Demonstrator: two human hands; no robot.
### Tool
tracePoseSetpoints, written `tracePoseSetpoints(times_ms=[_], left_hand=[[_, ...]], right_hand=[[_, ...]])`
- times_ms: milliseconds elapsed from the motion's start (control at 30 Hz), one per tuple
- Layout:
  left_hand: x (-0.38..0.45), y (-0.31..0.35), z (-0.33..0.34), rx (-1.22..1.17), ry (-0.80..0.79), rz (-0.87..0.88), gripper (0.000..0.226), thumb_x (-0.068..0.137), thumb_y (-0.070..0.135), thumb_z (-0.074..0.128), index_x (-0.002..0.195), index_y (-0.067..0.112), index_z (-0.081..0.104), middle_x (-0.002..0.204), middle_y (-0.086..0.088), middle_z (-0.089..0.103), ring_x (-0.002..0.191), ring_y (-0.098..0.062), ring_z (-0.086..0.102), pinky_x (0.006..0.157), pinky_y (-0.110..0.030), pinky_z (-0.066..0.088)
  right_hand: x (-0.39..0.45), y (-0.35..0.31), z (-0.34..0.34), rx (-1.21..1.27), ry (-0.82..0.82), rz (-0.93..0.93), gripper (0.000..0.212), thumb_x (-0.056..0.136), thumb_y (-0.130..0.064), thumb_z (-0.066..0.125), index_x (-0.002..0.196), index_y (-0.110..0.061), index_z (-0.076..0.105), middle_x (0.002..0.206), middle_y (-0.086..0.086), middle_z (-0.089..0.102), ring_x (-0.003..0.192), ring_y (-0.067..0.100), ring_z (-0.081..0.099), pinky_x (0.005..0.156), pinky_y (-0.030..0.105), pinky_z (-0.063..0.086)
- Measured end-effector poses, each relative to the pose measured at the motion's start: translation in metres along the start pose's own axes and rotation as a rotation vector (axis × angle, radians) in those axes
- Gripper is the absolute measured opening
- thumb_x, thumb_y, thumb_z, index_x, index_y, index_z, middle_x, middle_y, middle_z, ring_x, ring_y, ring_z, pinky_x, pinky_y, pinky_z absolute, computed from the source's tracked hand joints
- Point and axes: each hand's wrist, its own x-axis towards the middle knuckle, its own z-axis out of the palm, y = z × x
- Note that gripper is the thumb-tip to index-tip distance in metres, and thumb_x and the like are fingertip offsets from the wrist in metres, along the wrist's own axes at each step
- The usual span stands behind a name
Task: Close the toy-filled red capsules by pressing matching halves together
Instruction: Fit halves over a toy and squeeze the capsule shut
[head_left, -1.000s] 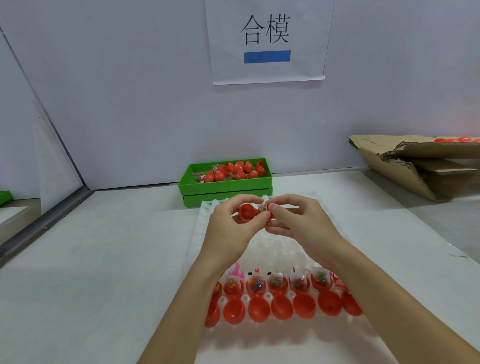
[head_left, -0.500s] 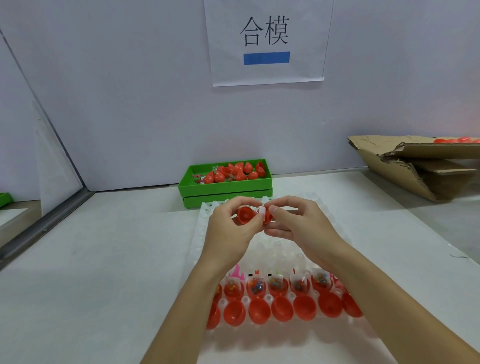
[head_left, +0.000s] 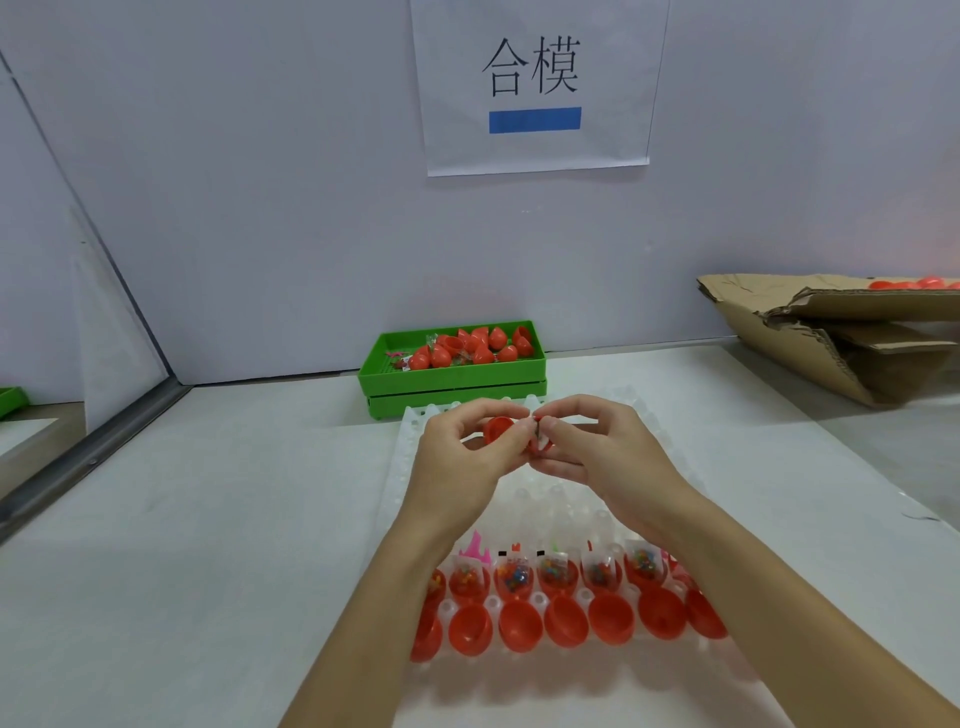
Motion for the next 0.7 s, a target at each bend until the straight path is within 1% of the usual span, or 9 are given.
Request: tracePoseSetpoints(times_ms=[100, 233, 333, 467, 567, 633, 700], left_hand=[[0.001, 0.0, -0.0003, -0.034, 0.001, -0.021, 0.007, 0.09, 0.015, 0.071, 0.094, 0.017, 0.077, 0.096, -0.007, 0.071, 0.092, -0.021, 0.073, 0.074, -0.026, 0.06], [0.0003, 0.0015, 0.0008, -0.079, 0.001, -0.033, 0.011, 0.095, 0.012, 0.065, 0.096, 0.014, 0.076, 0.095, -0.006, 0.073, 0.088, -0.018, 0.074, 0.072, -0.023, 0.059], [-0.0009, 0.0001, 0.0012, -0.032, 0.011, -0.022, 0.01, 0.091, 0.01, 0.069, 0.097, 0.017, 0.075, 0.093, -0.007, 0.071, 0.087, -0.018, 0.074, 0.072, -0.022, 0.059], [-0.0022, -0.0011, 0.0005, 0.035, 0.03, -0.007, 0.019, 0.086, 0.016, 0.076, 0.103, 0.024, 0.072, 0.091, -0.006, 0.071, 0.086, -0.019, 0.073, 0.075, -0.024, 0.06], [-0.0018, -0.0016, 0.0002, 0.077, 0.036, -0.002, 0.021, 0.085, 0.02, 0.078, 0.104, 0.026, 0.071, 0.09, -0.001, 0.072, 0.086, -0.015, 0.072, 0.075, -0.023, 0.06], [-0.0016, -0.0023, 0.0003, 0.128, 0.025, 0.009, 0.019, 0.085, 0.023, 0.078, 0.103, 0.026, 0.072, 0.09, 0.004, 0.073, 0.088, -0.012, 0.071, 0.077, -0.023, 0.06], [-0.0014, -0.0028, 0.0006, 0.137, 0.021, 0.011, 0.018, 0.085, 0.022, 0.078, 0.102, 0.025, 0.072, 0.091, 0.004, 0.073, 0.09, -0.012, 0.07, 0.078, -0.025, 0.06]], right_hand=[[-0.0008, 0.0003, 0.0004, -0.014, -0.004, 0.001, 0.009, 0.096, -0.011, 0.064, 0.101, -0.008, 0.071, 0.086, 0.01, 0.077, 0.084, 0.025, 0.077, 0.079, 0.03, 0.062], [-0.0005, 0.0006, 0.0003, -0.033, 0.004, 0.0, 0.008, 0.096, -0.013, 0.065, 0.101, -0.01, 0.071, 0.086, 0.008, 0.078, 0.084, 0.024, 0.077, 0.08, 0.03, 0.062], [-0.0015, 0.001, 0.0008, -0.046, -0.006, -0.012, 0.007, 0.096, -0.013, 0.066, 0.1, -0.012, 0.072, 0.086, 0.008, 0.078, 0.085, 0.022, 0.077, 0.081, 0.029, 0.061], [-0.0014, 0.0003, 0.0021, -0.026, -0.013, -0.012, 0.011, 0.097, -0.017, 0.064, 0.095, -0.011, 0.073, 0.085, 0.006, 0.077, 0.085, 0.023, 0.077, 0.082, 0.031, 0.061], [-0.0025, -0.0008, 0.0022, -0.031, -0.039, -0.018, 0.01, 0.095, -0.021, 0.067, 0.097, -0.012, 0.072, 0.087, 0.007, 0.078, 0.086, 0.023, 0.076, 0.082, 0.03, 0.061], [-0.0038, -0.0005, 0.0018, -0.075, -0.061, -0.028, 0.008, 0.094, -0.019, 0.069, 0.099, -0.014, 0.071, 0.087, 0.006, 0.078, 0.087, 0.021, 0.077, 0.081, 0.027, 0.061], [-0.0032, 0.0006, 0.0012, -0.085, -0.05, -0.027, 0.006, 0.095, -0.015, 0.067, 0.099, -0.013, 0.071, 0.086, 0.007, 0.078, 0.087, 0.021, 0.077, 0.081, 0.027, 0.061]])
